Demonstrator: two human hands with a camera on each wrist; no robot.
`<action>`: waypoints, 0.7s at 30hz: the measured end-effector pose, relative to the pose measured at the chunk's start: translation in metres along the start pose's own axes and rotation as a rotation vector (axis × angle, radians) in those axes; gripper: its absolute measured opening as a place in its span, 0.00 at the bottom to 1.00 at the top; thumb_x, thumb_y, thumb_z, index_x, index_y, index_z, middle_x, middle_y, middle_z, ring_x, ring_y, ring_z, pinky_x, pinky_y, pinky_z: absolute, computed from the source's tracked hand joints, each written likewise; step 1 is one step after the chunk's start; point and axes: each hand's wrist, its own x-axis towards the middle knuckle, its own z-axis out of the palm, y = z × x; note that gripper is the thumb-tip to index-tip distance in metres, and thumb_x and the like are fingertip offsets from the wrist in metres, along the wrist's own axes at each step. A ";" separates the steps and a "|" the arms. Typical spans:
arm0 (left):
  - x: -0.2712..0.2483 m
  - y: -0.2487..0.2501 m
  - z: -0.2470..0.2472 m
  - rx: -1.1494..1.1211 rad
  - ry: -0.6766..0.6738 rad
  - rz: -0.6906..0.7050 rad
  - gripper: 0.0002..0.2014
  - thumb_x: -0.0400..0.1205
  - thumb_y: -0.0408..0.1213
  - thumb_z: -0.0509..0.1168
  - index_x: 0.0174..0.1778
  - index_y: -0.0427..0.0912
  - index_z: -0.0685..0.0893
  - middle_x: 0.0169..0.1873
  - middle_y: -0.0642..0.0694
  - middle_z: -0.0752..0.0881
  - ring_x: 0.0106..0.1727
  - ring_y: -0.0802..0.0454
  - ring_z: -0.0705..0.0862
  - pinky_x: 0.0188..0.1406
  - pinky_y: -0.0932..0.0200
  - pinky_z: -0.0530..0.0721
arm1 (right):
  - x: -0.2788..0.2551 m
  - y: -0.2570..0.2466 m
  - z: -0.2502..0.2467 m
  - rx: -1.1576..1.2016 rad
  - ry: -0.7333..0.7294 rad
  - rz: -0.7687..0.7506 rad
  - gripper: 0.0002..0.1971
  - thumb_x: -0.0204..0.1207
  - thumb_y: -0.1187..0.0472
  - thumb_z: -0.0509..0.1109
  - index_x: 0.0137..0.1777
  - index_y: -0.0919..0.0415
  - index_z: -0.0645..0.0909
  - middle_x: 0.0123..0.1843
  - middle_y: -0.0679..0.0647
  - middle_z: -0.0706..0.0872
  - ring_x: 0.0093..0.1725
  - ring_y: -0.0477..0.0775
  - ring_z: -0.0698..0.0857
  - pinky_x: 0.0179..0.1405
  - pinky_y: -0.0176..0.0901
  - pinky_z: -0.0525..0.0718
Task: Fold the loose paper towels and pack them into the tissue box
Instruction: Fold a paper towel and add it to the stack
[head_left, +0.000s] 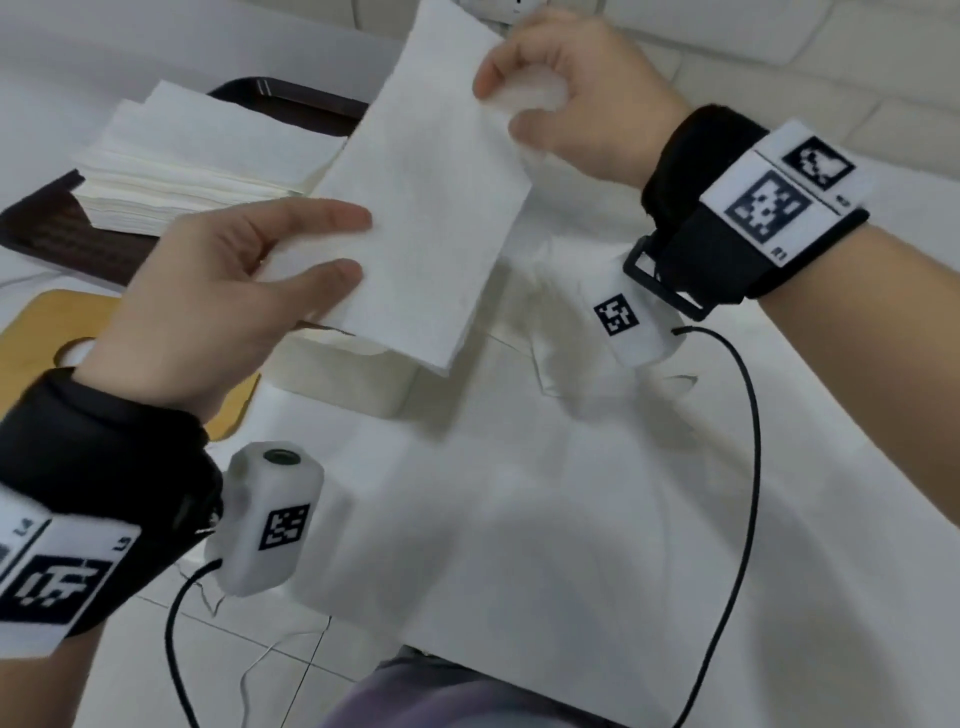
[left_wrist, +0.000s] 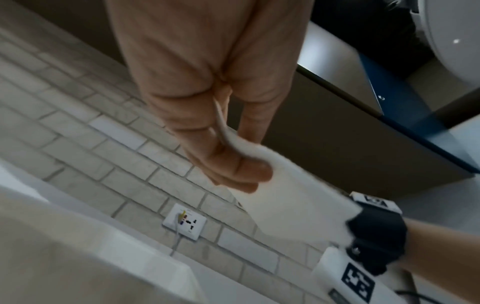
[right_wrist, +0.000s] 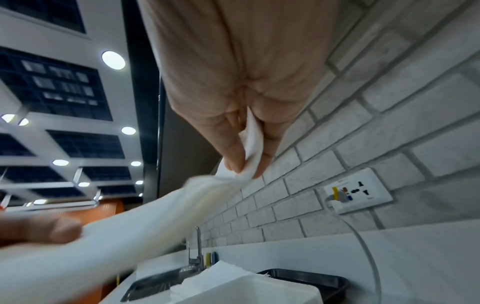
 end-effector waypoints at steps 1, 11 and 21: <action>0.001 0.000 -0.002 0.071 0.021 0.010 0.16 0.74 0.36 0.73 0.44 0.67 0.87 0.43 0.63 0.89 0.46 0.57 0.87 0.55 0.56 0.86 | 0.006 -0.002 0.003 -0.055 0.000 -0.027 0.17 0.74 0.71 0.64 0.62 0.58 0.79 0.58 0.43 0.72 0.58 0.38 0.68 0.46 0.06 0.59; 0.045 -0.020 -0.001 0.847 -0.103 -0.311 0.25 0.75 0.32 0.70 0.69 0.49 0.78 0.67 0.44 0.76 0.59 0.50 0.74 0.50 0.62 0.68 | 0.074 -0.008 0.080 -0.493 -0.446 -0.046 0.23 0.77 0.75 0.59 0.72 0.62 0.72 0.76 0.61 0.66 0.73 0.62 0.69 0.67 0.39 0.63; 0.065 -0.028 0.011 1.203 -0.401 -0.452 0.17 0.78 0.37 0.68 0.63 0.38 0.82 0.60 0.39 0.78 0.54 0.41 0.79 0.45 0.57 0.78 | 0.090 0.005 0.151 -0.837 -0.883 -0.060 0.22 0.67 0.56 0.68 0.61 0.63 0.82 0.63 0.60 0.83 0.58 0.65 0.83 0.48 0.48 0.81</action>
